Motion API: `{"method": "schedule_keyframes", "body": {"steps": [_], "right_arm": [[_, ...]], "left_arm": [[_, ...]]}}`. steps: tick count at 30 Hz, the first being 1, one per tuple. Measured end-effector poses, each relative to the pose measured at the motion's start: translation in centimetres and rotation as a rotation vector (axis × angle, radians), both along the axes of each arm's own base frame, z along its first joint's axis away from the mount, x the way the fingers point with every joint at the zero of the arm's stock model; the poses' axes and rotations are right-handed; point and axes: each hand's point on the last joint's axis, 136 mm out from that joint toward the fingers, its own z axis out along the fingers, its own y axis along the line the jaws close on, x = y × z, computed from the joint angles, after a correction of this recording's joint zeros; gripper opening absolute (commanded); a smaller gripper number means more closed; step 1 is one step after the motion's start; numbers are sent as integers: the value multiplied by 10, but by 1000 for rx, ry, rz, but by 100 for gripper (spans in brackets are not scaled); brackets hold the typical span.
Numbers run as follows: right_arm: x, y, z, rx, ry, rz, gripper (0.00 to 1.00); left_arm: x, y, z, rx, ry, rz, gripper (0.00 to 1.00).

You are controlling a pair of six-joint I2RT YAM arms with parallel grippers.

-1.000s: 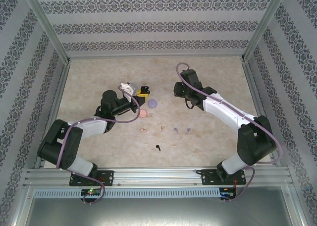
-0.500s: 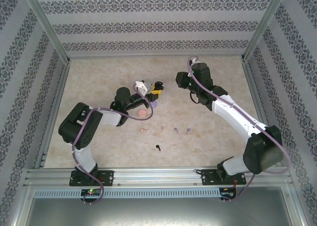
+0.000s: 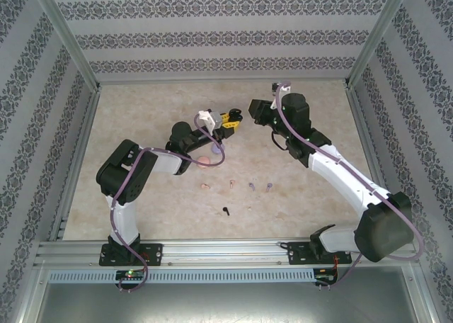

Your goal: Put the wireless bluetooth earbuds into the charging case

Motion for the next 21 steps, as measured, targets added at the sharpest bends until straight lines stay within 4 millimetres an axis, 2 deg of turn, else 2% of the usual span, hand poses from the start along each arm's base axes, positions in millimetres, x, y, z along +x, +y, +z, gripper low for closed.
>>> {"method": "schedule_keyframes", "body": {"steps": [14, 21], "right_arm": [[-18, 30, 3, 34, -86, 113, 23], [-31, 36, 5, 30, -120, 141, 23]], "left_arm": [[-9, -8, 1, 2, -6, -51, 0], [-13, -8, 8, 2, -25, -62, 0]]}}
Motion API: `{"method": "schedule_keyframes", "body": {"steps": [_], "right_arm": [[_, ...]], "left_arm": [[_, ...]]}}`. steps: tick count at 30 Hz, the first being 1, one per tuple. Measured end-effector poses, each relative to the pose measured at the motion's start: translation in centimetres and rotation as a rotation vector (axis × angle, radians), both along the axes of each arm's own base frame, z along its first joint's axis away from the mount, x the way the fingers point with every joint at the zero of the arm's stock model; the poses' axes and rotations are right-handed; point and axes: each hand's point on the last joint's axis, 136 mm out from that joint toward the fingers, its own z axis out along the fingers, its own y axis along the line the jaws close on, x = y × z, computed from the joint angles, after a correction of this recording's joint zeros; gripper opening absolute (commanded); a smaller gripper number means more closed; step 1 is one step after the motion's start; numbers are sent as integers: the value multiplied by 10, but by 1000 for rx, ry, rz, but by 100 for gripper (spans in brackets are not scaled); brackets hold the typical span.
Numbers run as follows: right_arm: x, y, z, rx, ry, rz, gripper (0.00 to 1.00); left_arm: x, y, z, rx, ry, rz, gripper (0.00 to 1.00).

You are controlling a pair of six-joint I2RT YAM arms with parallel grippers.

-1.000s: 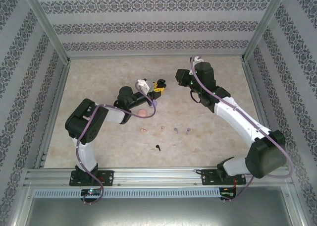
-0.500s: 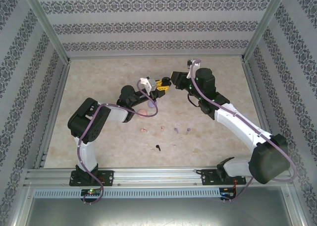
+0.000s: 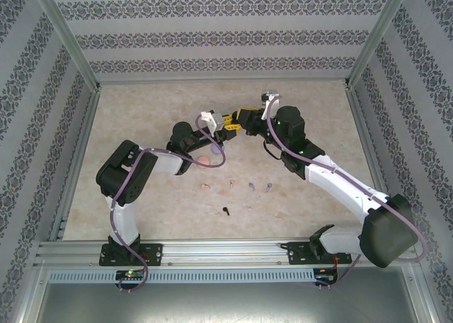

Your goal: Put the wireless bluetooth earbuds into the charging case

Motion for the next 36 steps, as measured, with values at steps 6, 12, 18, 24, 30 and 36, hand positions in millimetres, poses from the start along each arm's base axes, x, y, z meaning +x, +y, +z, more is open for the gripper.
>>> {"method": "schedule_keyframes", "body": {"steps": [6, 12, 18, 24, 30, 36], "right_arm": [[-4, -3, 9, 12, -31, -9, 23], [-2, -5, 12, 18, -46, -24, 23], [0, -5, 11, 18, -45, -25, 23], [1, -4, 8, 15, -40, -25, 22], [2, -3, 6, 14, -38, -25, 22], [4, -2, 1, 13, -30, -25, 22]], "left_arm": [[-7, 0, 19, -8, -58, -6, 0], [-11, -1, 22, 2, -78, -21, 0], [-12, -1, 22, 4, -80, -23, 0], [-14, -1, 27, 3, -87, -25, 0], [-15, 0, 31, 0, -91, -25, 0], [-15, 0, 30, 4, -84, -25, 0]]}}
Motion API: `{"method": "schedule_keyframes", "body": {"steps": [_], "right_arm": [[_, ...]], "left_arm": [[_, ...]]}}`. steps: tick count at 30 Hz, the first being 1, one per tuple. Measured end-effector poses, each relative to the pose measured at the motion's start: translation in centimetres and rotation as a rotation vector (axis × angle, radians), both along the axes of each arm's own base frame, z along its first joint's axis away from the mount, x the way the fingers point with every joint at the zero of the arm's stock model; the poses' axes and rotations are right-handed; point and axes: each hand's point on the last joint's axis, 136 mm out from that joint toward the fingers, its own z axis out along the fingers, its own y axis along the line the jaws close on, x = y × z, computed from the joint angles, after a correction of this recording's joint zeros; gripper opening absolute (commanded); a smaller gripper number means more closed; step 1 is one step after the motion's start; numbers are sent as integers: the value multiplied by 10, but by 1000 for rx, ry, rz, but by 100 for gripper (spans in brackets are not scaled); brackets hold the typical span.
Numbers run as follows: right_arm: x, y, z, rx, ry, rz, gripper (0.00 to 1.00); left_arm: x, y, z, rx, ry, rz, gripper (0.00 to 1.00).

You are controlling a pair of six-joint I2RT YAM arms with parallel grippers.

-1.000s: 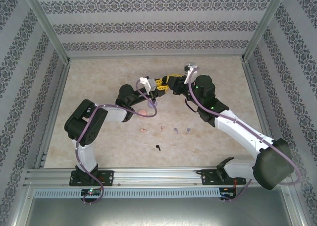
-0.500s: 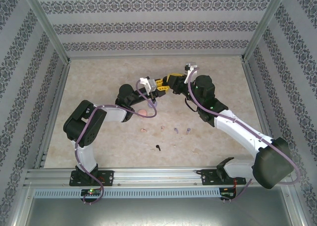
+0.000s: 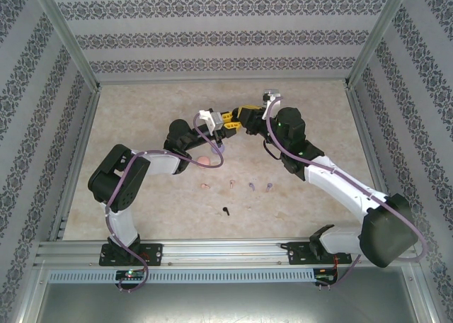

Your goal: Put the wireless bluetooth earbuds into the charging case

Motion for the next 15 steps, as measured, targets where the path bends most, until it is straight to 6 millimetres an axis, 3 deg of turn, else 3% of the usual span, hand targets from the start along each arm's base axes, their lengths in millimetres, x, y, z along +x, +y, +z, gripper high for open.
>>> {"method": "schedule_keyframes", "body": {"steps": [15], "right_arm": [[1, 4, -4, 7, 9, 6, 21]], "left_arm": [[2, 0, -4, 9, 19, 4, 0]]}}
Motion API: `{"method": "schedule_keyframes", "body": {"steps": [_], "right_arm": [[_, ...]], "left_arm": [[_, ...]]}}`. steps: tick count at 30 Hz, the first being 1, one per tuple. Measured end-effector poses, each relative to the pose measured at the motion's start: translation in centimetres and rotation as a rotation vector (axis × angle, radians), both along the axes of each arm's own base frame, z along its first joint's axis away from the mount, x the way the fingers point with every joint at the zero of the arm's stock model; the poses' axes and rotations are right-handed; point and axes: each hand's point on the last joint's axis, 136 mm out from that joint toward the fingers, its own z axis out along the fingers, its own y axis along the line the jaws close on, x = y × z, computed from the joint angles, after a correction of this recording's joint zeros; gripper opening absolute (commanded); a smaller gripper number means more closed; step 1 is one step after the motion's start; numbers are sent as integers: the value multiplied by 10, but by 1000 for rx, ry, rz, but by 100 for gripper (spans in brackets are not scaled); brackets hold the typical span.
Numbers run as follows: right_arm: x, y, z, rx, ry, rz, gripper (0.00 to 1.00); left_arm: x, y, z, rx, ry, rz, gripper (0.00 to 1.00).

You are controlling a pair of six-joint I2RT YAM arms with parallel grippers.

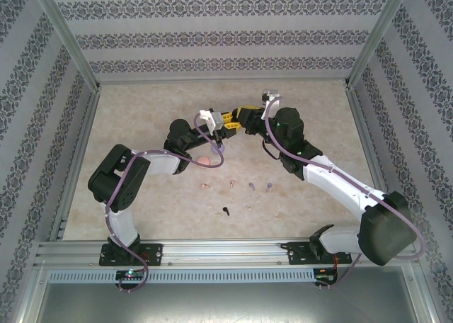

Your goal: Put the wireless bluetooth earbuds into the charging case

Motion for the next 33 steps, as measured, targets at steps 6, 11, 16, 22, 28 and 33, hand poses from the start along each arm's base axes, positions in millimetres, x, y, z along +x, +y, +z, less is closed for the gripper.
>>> {"method": "schedule_keyframes", "body": {"steps": [6, 11, 16, 22, 28, 33], "right_arm": [[-2, 0, -2, 0, 0, 1, 21], [-4, -2, -6, -2, 1, -2, 21], [-4, -3, -7, -2, 2, -6, 21], [-6, -4, -7, -3, 2, -6, 21], [-8, -6, -16, -15, 22, -5, 20], [-9, -6, -16, -15, 23, -4, 20]], "left_arm": [[0, 0, -2, 4, 8, -1, 0], [-1, -2, -5, 13, 21, -7, 0], [-1, -3, -6, 16, 21, -8, 0], [-1, -3, -6, 17, 18, -8, 0], [-1, -4, -5, 20, 5, -7, 0], [-2, -5, -4, 19, 5, -7, 0]]}}
